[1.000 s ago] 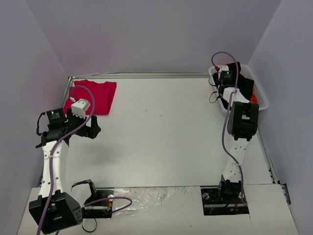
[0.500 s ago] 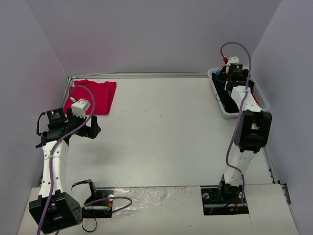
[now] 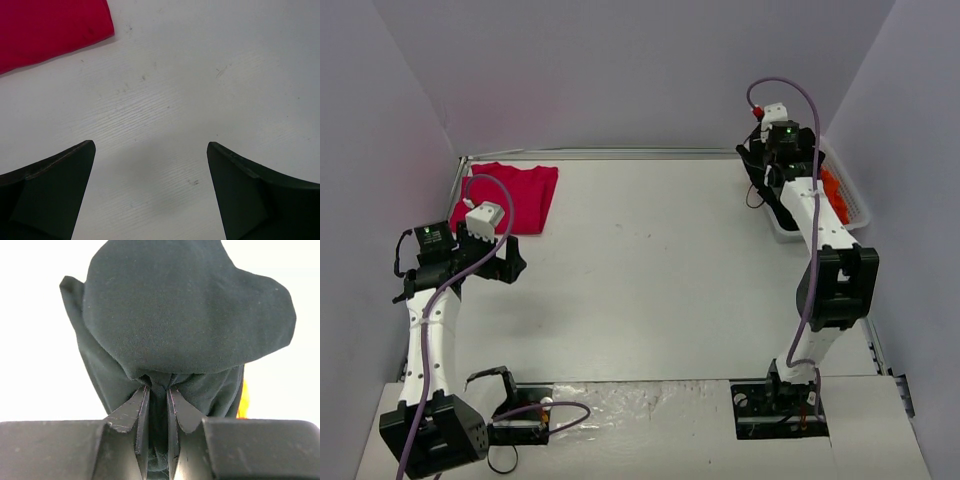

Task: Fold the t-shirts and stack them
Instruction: Grab crumpled tshirt from bin with the right arm, then move the tshirt to the center of the board, then flatten out the tshirt

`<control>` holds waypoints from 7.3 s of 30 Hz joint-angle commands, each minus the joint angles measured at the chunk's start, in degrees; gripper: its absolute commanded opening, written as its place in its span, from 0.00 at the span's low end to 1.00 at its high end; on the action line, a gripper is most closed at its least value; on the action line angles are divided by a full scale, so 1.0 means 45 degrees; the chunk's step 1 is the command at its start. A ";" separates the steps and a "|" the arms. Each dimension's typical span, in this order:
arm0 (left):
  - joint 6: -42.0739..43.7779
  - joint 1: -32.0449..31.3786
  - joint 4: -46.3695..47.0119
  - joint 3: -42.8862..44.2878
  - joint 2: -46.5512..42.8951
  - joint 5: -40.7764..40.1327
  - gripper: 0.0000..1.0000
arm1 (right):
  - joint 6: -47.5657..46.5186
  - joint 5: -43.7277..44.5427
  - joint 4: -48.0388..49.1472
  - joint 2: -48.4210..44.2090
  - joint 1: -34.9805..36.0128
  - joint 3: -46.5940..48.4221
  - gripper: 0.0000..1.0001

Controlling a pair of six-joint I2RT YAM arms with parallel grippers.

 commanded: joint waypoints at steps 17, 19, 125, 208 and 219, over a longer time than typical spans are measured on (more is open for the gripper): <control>0.0565 0.0071 -0.0193 0.0029 -0.0448 0.0453 0.94 | -0.2977 -1.0415 -0.7538 -0.3264 0.2568 0.0273 0.77; 0.0643 0.0071 -0.0173 -0.0010 -0.0428 0.0570 0.94 | -0.3298 -1.0635 -0.8130 -0.3477 0.2548 -0.0333 0.80; 0.1755 -0.4939 -0.0934 0.1355 0.1578 -0.0283 0.94 | -0.3123 -0.6710 -0.6333 -0.1719 0.0712 -0.2269 0.53; 0.3007 -0.8582 -0.0095 0.5517 0.2288 -0.9310 0.02 | -0.2400 -0.4424 -0.5610 -0.4806 0.0830 -0.1275 0.00; 0.3104 -0.8387 -0.1285 0.5947 0.1175 -0.8689 0.02 | -0.2283 -0.5574 -0.5630 -0.5762 0.0810 -0.0649 0.00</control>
